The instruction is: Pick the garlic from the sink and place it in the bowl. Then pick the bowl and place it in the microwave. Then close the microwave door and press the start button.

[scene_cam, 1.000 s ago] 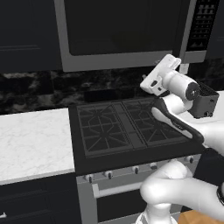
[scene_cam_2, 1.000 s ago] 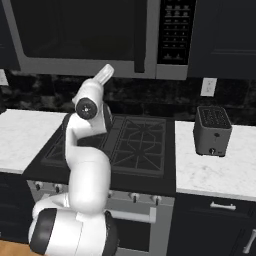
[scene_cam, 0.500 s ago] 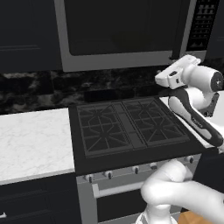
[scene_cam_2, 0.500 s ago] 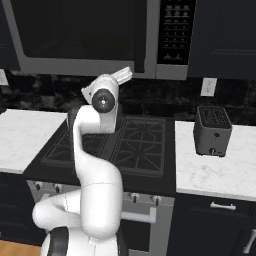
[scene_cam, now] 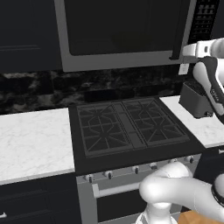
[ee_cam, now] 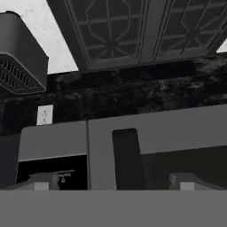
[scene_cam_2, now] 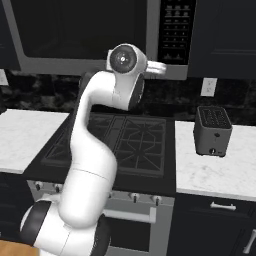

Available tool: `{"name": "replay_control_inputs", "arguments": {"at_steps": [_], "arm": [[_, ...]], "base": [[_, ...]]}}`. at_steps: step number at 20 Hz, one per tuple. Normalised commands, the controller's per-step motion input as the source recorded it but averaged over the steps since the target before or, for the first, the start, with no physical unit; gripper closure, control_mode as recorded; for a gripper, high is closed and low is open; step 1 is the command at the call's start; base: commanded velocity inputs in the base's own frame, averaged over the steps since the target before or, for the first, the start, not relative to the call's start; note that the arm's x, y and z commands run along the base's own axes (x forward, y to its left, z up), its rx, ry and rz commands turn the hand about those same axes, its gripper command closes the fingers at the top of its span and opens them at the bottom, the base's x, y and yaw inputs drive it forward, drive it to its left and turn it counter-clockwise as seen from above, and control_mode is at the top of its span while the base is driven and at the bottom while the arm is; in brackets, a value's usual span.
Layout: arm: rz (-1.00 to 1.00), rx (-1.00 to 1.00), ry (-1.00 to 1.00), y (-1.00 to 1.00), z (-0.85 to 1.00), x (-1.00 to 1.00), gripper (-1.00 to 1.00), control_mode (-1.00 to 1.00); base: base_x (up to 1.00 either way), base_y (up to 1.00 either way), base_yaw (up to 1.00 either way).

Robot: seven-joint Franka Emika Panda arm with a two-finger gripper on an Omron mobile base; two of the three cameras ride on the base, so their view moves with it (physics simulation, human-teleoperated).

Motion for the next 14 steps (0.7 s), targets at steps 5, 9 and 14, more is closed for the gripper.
{"name": "replay_control_inputs", "arguments": {"at_steps": [5, 9, 14], "arm": [[-0.42, 0.59, -0.02, -0.6, -0.11, 0.0, -1.0, -1.0], [-0.53, 0.65, -0.18, -0.23, -0.07, 0.0, -1.0, -1.0], [-0.4, 0.67, -0.21, 0.0, -0.16, 0.04, -1.0, -1.0]], "base": [[0.0, 0.0, 0.0], [0.0, 0.0, 0.0], [0.0, 0.0, 0.0]]}}
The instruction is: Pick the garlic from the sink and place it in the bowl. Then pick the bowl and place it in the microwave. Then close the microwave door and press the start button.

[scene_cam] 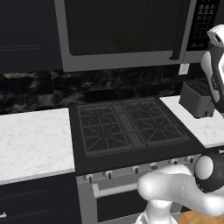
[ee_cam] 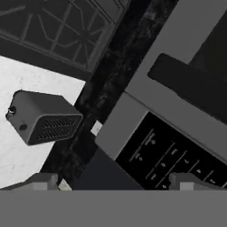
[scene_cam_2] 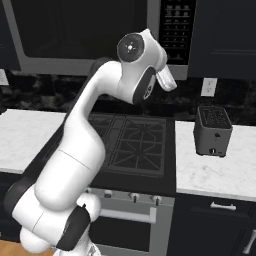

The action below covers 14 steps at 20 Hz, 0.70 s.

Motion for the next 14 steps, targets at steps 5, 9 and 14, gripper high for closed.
{"name": "replay_control_inputs", "arguments": {"at_steps": [5, 9, 14], "arm": [[-0.13, 0.69, -0.21, -0.2, -0.15, 0.2, -1.0, -1.0], [0.0, 0.7, -0.16, -0.49, 0.0, 0.53, 1.0, -1.0], [0.09, 0.45, -0.01, -0.35, 0.01, 0.39, 1.0, -1.0]], "base": [[0.0, 0.0, 0.0], [0.0, 0.0, 0.0], [0.0, 0.0, 0.0]]}}
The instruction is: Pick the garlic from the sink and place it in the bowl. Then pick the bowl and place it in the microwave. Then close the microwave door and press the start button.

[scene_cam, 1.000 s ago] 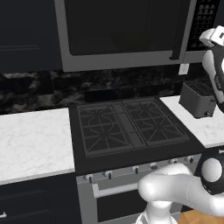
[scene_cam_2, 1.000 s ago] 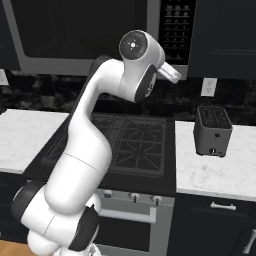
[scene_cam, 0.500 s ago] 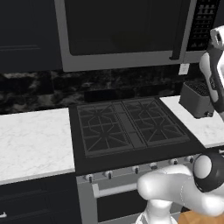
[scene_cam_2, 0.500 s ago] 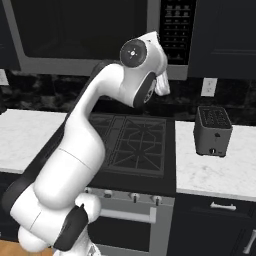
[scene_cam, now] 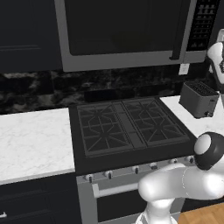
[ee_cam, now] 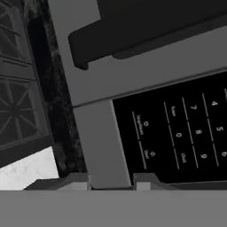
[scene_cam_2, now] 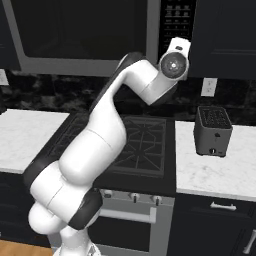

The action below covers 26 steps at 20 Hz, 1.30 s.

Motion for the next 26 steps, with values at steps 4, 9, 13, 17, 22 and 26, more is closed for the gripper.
{"name": "replay_control_inputs", "arguments": {"at_steps": [4, 9, 13, 17, 22, 26], "arm": [[0.02, 0.29, -0.13, -0.02, 0.01, 0.45, 1.0, -1.0], [-0.02, 0.18, -0.22, -0.03, -0.01, 0.42, 1.0, -1.0], [0.0, 0.1, -0.27, 0.0, -0.06, 0.5, 1.0, -1.0], [0.0, 0.05, -0.13, -0.03, -0.06, 0.46, 1.0, -1.0], [0.0, 0.08, -0.03, -0.31, -0.02, 0.41, 1.0, -1.0], [0.0, 0.11, 0.0, -0.45, 0.0, 0.61, 1.0, -1.0]], "base": [[0.0, 0.0, 0.0], [0.0, 0.0, 0.0], [0.0, 0.0, 0.0], [0.0, 0.0, 0.0], [0.0, 0.0, 0.0], [0.0, 0.0, 0.0]]}}
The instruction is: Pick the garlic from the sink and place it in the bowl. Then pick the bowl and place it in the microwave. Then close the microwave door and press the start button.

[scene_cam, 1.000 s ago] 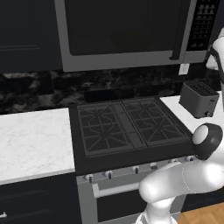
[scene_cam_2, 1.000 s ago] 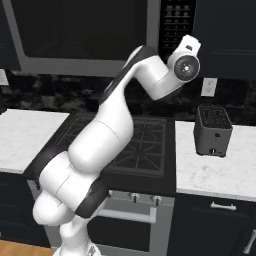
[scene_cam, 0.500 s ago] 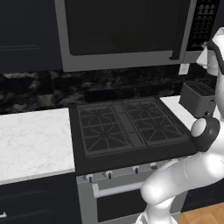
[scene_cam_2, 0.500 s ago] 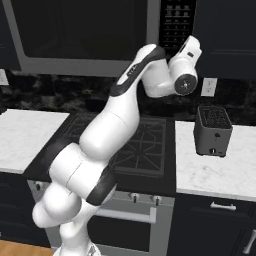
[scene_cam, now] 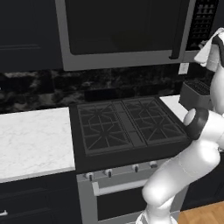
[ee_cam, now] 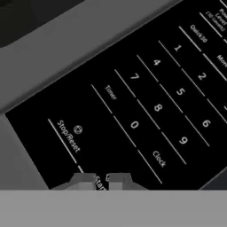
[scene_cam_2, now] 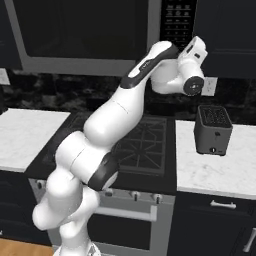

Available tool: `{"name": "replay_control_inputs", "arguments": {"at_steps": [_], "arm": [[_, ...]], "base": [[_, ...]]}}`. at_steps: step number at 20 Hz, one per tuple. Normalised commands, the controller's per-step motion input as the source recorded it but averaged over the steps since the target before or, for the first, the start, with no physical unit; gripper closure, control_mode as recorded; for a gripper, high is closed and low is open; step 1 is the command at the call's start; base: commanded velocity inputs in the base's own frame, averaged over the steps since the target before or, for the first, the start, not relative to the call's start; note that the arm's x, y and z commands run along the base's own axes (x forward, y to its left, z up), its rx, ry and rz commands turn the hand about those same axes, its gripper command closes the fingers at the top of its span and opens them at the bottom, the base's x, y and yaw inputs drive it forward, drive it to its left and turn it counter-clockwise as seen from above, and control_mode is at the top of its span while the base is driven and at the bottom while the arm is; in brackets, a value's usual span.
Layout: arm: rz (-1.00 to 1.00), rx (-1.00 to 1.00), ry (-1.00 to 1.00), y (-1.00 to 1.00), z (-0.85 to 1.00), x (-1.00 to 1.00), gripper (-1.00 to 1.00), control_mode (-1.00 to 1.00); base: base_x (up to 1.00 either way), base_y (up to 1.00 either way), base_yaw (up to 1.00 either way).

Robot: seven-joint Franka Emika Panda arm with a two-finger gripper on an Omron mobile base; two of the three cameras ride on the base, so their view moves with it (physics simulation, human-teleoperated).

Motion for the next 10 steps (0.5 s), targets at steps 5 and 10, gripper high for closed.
{"name": "replay_control_inputs", "arguments": {"at_steps": [5, 10], "arm": [[0.02, 0.07, 0.0, -0.14, -0.03, -0.12, 1.0, -1.0], [0.01, 0.01, -0.11, 0.17, -0.46, -1.0, 1.0, -1.0]], "base": [[0.0, 0.0, 0.0], [0.0, 0.0, 0.0]]}}
